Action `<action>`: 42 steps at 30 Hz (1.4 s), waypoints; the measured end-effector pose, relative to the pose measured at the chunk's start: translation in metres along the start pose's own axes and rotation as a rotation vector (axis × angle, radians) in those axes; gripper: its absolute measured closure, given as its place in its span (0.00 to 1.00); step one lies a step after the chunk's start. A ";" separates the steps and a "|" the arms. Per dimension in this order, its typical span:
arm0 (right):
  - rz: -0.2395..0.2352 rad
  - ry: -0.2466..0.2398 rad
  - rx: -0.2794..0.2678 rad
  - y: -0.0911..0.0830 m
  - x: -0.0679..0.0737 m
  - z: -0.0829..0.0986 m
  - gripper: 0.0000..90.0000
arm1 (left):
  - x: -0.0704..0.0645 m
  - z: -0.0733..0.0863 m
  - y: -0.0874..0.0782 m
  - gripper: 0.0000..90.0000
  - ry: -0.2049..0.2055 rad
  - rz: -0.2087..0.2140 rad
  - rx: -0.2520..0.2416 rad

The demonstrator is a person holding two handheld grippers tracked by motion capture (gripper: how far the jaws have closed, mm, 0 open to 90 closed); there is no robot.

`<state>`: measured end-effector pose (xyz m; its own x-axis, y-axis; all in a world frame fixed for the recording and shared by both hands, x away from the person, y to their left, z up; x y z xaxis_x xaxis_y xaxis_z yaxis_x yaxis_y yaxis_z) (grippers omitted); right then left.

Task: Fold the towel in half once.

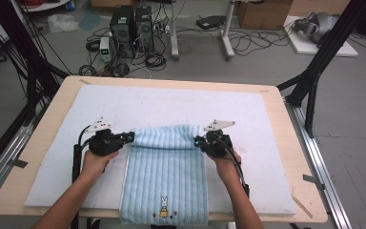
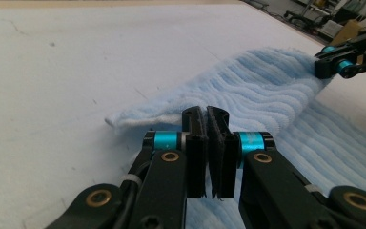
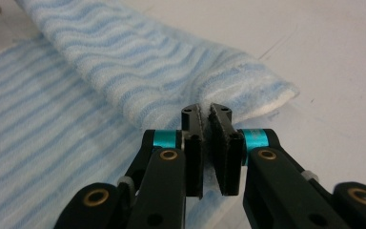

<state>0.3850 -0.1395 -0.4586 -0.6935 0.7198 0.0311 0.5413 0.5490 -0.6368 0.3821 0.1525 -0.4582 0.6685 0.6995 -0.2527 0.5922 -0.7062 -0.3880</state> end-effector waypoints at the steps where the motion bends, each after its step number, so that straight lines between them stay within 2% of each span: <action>1: 0.000 -0.001 0.000 -0.001 0.002 0.002 0.93 | -0.002 0.002 -0.001 0.95 0.007 -0.002 0.003; 5: -0.002 0.002 0.020 -0.001 0.008 0.012 0.91 | -0.005 0.013 0.000 0.95 0.009 -0.001 0.046; 6: 0.006 -0.003 0.025 -0.001 0.008 0.014 0.88 | -0.003 0.016 0.001 0.93 0.003 -0.016 0.065; 7: 0.013 0.002 0.025 -0.001 0.009 0.016 0.81 | -0.001 0.019 0.002 0.85 -0.007 -0.040 0.081; 8: 0.017 0.013 0.020 -0.001 0.009 0.016 0.74 | 0.001 0.019 0.003 0.70 -0.023 -0.064 0.085; 9: 0.018 0.015 0.012 -0.002 0.009 0.016 0.69 | 0.004 0.020 0.003 0.59 -0.042 -0.085 0.086; 11: 0.049 0.018 -0.017 -0.008 0.009 0.013 0.60 | 0.009 0.016 0.001 0.50 -0.051 -0.115 0.061; 14: 0.067 0.036 -0.043 -0.014 0.005 0.010 0.52 | 0.015 0.012 0.000 0.46 -0.058 -0.134 0.047; 15: 0.066 0.047 -0.050 -0.015 0.003 0.010 0.50 | 0.019 0.010 0.000 0.44 -0.094 -0.154 0.042; 16: 0.067 0.068 -0.059 -0.016 0.001 0.010 0.49 | 0.022 0.007 0.001 0.42 -0.115 -0.153 0.032; 20: 0.075 0.080 -0.062 -0.016 -0.003 0.011 0.47 | 0.031 -0.004 0.011 0.39 -0.177 -0.139 0.024; 25: 0.072 0.102 -0.069 -0.018 -0.004 0.011 0.47 | 0.038 -0.012 0.030 0.40 -0.167 -0.163 0.066; 28: 0.070 0.106 -0.069 -0.018 -0.006 0.013 0.47 | 0.042 -0.011 0.042 0.42 -0.147 -0.193 0.114; 33: 0.070 0.117 -0.079 -0.020 -0.008 0.013 0.46 | 0.044 -0.005 0.055 0.45 -0.105 -0.215 0.174; 37: 0.069 0.129 -0.082 -0.020 -0.010 0.015 0.46 | 0.042 -0.001 0.060 0.47 -0.083 -0.221 0.194; 40: 0.069 0.135 -0.081 -0.020 -0.011 0.015 0.45 | 0.041 -0.001 0.060 0.48 -0.046 -0.232 0.204; 42: 0.066 0.131 -0.082 -0.020 -0.010 0.015 0.45 | 0.040 0.000 0.060 0.52 0.018 -0.256 0.221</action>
<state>0.3743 -0.1642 -0.4581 -0.5897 0.8021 0.0948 0.6245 0.5272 -0.5763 0.4443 0.1380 -0.4921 0.5201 0.8474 -0.1070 0.6314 -0.4658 -0.6200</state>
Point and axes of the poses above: each handheld gripper's, and its own axes: y roughly forward along the jaws, z roughly out of its underside, x roughly to its left, the point moved 7 cm from there along y, roughly forward along the jaws
